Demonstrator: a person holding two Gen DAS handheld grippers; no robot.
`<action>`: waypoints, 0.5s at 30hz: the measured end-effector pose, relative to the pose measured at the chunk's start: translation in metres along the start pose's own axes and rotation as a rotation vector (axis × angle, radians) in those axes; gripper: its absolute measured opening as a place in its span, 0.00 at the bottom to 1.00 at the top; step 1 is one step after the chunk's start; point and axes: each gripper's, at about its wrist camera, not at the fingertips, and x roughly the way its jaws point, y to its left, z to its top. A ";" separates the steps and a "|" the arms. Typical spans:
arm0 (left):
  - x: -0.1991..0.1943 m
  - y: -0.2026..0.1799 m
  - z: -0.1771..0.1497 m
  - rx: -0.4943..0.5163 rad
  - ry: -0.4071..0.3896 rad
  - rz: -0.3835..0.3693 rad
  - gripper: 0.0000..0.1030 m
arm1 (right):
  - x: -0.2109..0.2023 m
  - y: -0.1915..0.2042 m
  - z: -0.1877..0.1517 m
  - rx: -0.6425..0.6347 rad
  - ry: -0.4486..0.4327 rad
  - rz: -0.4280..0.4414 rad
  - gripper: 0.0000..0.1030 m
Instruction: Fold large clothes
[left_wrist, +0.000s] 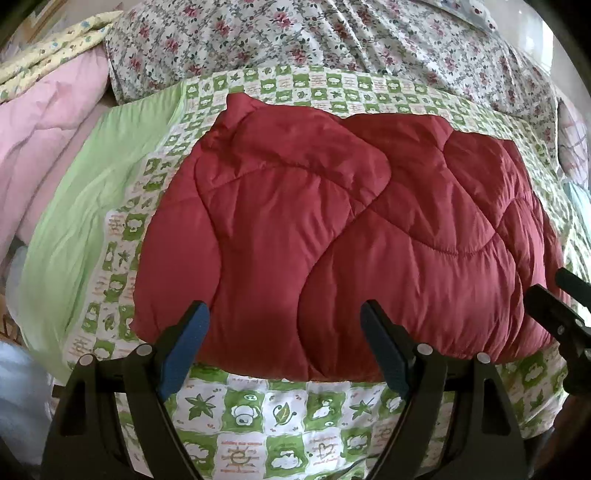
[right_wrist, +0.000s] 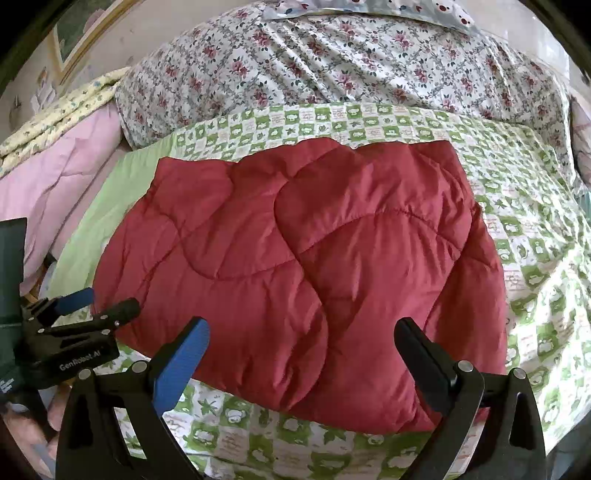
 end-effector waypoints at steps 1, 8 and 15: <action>0.000 0.000 0.000 -0.005 0.001 -0.001 0.82 | 0.000 0.001 0.000 0.001 -0.002 0.002 0.98; 0.000 -0.001 0.003 -0.005 0.002 -0.014 0.82 | 0.005 0.005 0.003 -0.011 0.007 0.005 0.98; -0.002 0.000 0.005 -0.003 -0.008 -0.014 0.82 | 0.005 0.010 0.005 -0.037 0.020 -0.005 0.98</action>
